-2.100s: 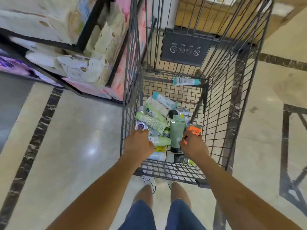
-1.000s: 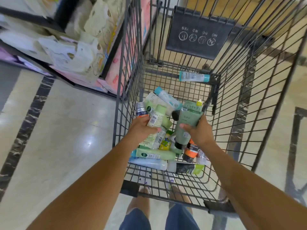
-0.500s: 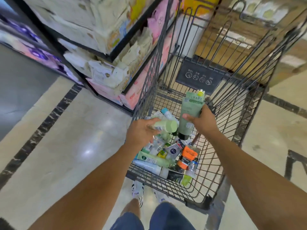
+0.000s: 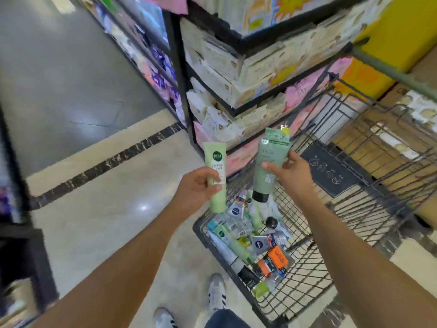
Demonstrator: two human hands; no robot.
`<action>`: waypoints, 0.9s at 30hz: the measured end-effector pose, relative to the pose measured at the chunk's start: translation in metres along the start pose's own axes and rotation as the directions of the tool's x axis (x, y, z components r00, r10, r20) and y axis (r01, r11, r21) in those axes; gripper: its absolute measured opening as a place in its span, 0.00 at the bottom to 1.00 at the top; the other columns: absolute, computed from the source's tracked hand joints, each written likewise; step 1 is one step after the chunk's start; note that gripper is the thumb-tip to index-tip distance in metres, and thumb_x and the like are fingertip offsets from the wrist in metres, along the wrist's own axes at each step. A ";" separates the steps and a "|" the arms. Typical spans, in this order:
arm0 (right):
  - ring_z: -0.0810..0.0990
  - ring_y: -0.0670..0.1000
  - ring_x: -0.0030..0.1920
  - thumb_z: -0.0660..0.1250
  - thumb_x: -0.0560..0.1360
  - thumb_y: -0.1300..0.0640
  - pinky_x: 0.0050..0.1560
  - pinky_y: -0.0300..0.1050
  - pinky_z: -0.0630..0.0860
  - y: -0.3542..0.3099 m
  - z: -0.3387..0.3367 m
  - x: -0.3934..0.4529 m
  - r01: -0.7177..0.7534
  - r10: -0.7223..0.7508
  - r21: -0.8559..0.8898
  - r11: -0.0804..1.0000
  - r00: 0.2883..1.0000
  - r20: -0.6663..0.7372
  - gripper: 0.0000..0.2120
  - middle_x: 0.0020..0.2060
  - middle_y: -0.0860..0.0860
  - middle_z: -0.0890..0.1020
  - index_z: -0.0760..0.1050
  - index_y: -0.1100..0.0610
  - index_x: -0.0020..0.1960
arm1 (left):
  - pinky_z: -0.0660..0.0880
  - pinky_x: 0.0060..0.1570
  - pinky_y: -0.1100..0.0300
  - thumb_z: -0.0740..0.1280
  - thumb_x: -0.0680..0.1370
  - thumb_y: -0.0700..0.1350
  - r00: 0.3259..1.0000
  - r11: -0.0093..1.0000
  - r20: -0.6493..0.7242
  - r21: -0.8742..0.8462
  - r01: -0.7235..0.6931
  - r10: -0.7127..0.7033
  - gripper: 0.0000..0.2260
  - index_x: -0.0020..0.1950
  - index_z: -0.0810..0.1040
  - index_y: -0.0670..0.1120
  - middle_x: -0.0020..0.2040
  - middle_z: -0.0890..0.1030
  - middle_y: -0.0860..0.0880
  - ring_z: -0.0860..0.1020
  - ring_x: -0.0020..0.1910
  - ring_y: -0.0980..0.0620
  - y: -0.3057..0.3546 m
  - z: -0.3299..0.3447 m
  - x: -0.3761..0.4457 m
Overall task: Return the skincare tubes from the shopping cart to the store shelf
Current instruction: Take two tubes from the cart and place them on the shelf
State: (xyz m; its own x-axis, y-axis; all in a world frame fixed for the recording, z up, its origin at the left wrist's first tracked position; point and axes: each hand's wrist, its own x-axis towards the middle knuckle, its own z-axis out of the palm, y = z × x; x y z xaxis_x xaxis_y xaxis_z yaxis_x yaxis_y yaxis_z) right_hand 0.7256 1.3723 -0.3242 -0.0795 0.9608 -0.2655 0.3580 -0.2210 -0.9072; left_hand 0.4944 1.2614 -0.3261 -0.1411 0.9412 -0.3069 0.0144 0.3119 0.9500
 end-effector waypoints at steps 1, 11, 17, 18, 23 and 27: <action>0.84 0.47 0.49 0.79 0.67 0.55 0.51 0.51 0.82 -0.018 0.013 0.000 0.029 -0.029 0.006 1.000 0.999 0.033 0.24 0.51 0.48 0.85 0.78 0.55 0.60 | 0.78 0.43 0.57 0.69 0.74 0.28 0.999 0.999 -0.033 -0.030 -0.013 0.012 0.12 0.45 0.72 0.44 0.50 0.83 0.41 0.82 0.45 0.50 0.007 -0.016 -0.008; 0.84 0.39 0.39 0.78 0.68 0.57 0.40 0.35 0.78 -0.185 0.187 -0.090 0.337 -0.323 0.039 0.941 0.857 0.400 0.10 0.40 0.43 0.85 0.83 0.53 0.48 | 0.78 0.55 0.44 0.69 0.75 0.31 0.903 0.967 -0.427 -0.206 -0.152 0.051 0.26 0.69 0.66 0.48 0.57 0.82 0.39 0.82 0.54 0.39 0.060 -0.188 -0.151; 0.84 0.43 0.42 0.78 0.69 0.58 0.46 0.40 0.80 -0.255 0.290 -0.217 0.504 -0.414 0.027 0.863 0.677 0.609 0.10 0.43 0.47 0.86 0.83 0.53 0.49 | 0.82 0.42 0.53 0.71 0.74 0.32 0.759 0.951 -0.638 -0.140 -0.276 0.127 0.21 0.60 0.74 0.52 0.49 0.85 0.48 0.84 0.46 0.50 0.059 -0.292 -0.297; 0.84 0.46 0.44 0.78 0.69 0.59 0.49 0.43 0.81 -0.263 0.306 -0.239 0.507 -0.407 0.033 0.861 0.651 0.641 0.09 0.44 0.48 0.86 0.83 0.53 0.48 | 0.82 0.44 0.51 0.72 0.73 0.32 0.733 0.947 -0.667 -0.131 -0.292 0.134 0.23 0.62 0.74 0.51 0.52 0.84 0.47 0.84 0.49 0.49 0.055 -0.309 -0.323; 0.85 0.44 0.41 0.76 0.70 0.63 0.42 0.40 0.81 -0.295 0.381 -0.345 0.523 -0.364 0.039 0.852 0.537 0.761 0.08 0.45 0.51 0.86 0.82 0.55 0.47 | 0.79 0.50 0.54 0.76 0.69 0.34 0.600 0.957 -0.777 0.013 -0.289 0.191 0.27 0.66 0.74 0.44 0.56 0.81 0.41 0.82 0.51 0.45 0.040 -0.375 -0.457; 0.84 0.54 0.49 0.76 0.70 0.64 0.57 0.55 0.79 -0.315 0.458 -0.438 0.572 -0.393 0.098 0.815 0.420 0.818 0.09 0.47 0.53 0.86 0.82 0.55 0.48 | 0.80 0.53 0.50 0.73 0.71 0.32 0.444 0.952 -0.880 0.031 -0.306 0.171 0.21 0.62 0.76 0.45 0.53 0.81 0.41 0.82 0.52 0.45 0.019 -0.423 -0.572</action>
State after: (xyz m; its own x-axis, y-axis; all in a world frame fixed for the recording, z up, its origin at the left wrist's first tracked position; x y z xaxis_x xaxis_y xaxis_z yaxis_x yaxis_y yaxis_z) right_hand 0.2218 0.9443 -0.0711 -0.9353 0.3533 -0.0217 0.1546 0.3527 -0.9229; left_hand 0.1563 0.6736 -0.1081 -0.9311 0.3567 0.0768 0.0871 0.0128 0.9961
